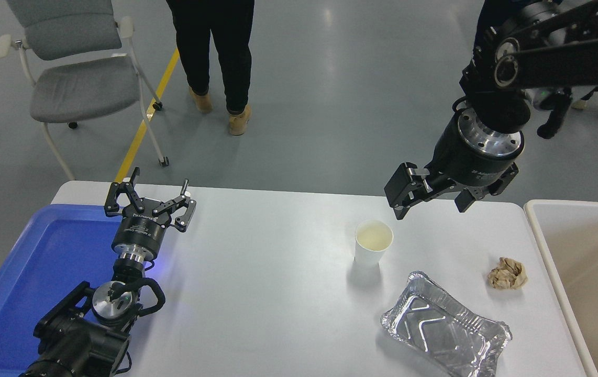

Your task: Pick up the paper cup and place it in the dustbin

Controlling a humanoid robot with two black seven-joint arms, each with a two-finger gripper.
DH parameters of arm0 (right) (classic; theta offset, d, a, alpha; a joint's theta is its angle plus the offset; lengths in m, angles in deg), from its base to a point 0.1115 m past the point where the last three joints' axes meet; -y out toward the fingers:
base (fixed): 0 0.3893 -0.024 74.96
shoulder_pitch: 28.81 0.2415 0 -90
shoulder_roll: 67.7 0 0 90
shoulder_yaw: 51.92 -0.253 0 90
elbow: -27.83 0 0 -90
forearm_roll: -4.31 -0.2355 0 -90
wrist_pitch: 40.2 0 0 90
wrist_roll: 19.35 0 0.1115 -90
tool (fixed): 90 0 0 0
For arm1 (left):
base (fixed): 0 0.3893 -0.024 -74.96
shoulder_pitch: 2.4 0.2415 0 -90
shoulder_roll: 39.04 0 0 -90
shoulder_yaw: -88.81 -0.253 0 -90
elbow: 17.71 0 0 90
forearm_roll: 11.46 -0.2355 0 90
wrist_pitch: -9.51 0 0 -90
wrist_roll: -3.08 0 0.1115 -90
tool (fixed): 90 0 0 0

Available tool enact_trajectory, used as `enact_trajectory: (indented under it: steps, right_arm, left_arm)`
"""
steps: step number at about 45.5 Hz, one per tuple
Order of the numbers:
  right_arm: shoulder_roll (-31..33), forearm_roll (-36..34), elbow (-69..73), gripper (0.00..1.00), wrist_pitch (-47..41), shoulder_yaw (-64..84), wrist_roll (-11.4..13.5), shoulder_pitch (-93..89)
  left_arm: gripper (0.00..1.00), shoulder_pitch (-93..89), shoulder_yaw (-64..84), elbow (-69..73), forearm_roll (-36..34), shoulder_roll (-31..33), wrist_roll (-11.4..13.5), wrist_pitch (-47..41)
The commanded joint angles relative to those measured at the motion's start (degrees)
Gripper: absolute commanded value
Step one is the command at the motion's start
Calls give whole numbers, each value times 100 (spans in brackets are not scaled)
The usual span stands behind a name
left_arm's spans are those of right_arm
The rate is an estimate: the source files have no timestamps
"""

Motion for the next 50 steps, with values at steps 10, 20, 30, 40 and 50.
enact_trajectory:
  steps: [10, 20, 30, 40, 50]
  right_arm:
    - [-653, 818, -1486, 100, 40, -711, 10, -1161]
    - [-1076, 1099, -2647, 100, 67, -728, 10, -2198]
    - [-1076, 1679, -3245, 100, 286, -807, 1, -3051]
    - [-1076, 1987, -3763, 100, 585, -878, -8, -3886]
    - [-1076, 2251, -4176, 100, 805, -1194, -8, -4537]
  left_arm:
    - [99, 0, 0, 0, -7, 0, 1, -1]
    - [99, 0, 0, 0, -7, 0, 1, -1]
    - [99, 0, 0, 0, -7, 0, 1, -1]
    - [99, 0, 0, 0, 2, 0, 1, -1]
    - [99, 0, 0, 0, -7, 0, 1, -1]
